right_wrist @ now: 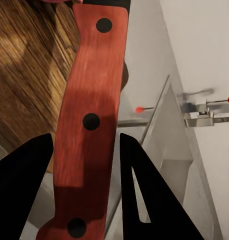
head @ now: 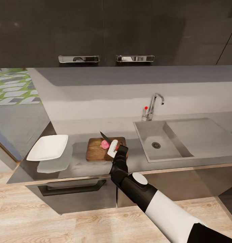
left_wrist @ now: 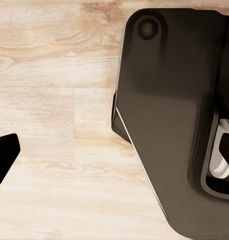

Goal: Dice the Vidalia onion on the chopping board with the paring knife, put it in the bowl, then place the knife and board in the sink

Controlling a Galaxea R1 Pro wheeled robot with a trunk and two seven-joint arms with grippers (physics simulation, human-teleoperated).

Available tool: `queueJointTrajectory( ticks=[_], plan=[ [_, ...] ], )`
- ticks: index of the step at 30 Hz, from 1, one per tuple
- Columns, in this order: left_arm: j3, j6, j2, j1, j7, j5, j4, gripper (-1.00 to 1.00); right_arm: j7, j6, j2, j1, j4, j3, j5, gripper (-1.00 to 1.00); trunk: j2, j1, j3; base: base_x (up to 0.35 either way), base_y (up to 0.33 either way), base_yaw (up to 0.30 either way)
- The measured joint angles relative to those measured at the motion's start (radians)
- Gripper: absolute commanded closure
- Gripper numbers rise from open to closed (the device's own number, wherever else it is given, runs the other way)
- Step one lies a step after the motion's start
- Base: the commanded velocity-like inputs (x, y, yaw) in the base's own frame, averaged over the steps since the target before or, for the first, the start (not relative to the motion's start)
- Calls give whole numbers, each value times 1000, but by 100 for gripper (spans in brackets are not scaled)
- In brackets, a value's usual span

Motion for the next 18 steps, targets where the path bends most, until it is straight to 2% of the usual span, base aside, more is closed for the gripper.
queueJointTrajectory(
  ticks=[7,13,18],
  plan=[
    [0,0,0,0,0,0,6,-100,0,0,0,0,3,0,0,100,0,0,0,24,0,0],
    [0,-1,0,0,0,0,7,-100,0,0,0,0,19,0,0,100,0,0,0,204,0,0],
    [0,0,0,0,0,0,7,-100,0,0,0,0,26,0,0,100,0,0,0,51,0,0]
  ],
)
